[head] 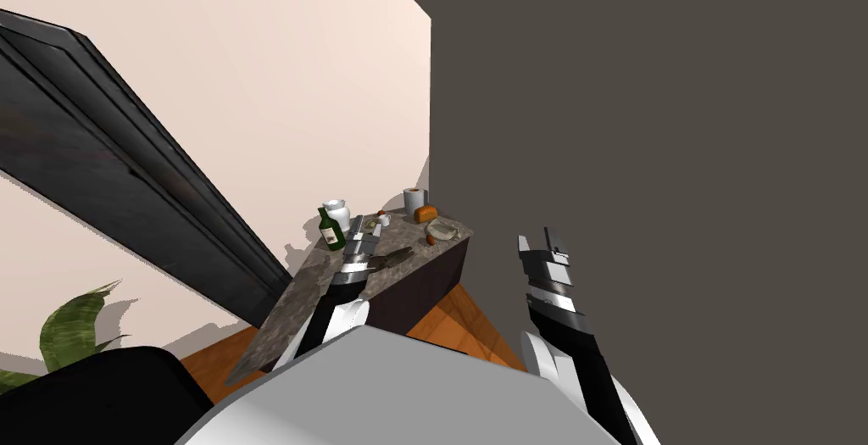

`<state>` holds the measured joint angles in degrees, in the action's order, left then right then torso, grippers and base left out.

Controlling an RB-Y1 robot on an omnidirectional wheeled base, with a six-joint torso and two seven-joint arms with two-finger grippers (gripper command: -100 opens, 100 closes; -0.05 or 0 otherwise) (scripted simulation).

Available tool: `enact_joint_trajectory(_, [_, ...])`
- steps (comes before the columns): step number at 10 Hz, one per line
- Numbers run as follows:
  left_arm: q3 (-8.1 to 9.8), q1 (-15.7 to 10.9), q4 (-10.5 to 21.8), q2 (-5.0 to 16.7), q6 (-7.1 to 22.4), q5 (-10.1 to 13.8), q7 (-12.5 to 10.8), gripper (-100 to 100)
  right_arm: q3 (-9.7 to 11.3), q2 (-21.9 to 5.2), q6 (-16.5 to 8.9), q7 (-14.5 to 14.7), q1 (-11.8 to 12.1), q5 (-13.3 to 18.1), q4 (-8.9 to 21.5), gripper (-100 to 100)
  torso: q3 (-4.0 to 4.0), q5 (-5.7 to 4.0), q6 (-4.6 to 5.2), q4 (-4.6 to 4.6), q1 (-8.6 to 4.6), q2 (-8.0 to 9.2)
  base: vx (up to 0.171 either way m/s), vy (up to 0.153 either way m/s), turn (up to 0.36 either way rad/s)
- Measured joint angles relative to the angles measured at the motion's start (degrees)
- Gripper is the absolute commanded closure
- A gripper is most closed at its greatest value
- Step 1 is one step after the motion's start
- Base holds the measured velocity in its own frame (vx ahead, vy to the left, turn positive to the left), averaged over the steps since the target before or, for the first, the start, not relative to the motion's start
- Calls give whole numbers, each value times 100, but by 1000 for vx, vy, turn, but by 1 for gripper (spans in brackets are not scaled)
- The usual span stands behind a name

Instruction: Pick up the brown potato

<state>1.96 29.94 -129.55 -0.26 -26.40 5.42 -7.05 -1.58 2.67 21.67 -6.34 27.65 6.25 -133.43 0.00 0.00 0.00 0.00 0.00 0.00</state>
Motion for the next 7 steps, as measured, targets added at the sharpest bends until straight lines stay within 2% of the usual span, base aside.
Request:
enact_joint_trajectory(4, [164, -207, -42, 495, 304, 99, 125, -100, 0, 1, 0, 0, 0, 0, 0, 0, -5, -5, 0, -2, -22, -8, 16, -58, 74])
enact_joint_trajectory(7, [292, -522, 32, 793, 740, 167, 306, -100, 0, 0, 0, 0, 0, 0, 0, 0, -5, -5, 0, -2, -19, -8, 13, -53, 57])
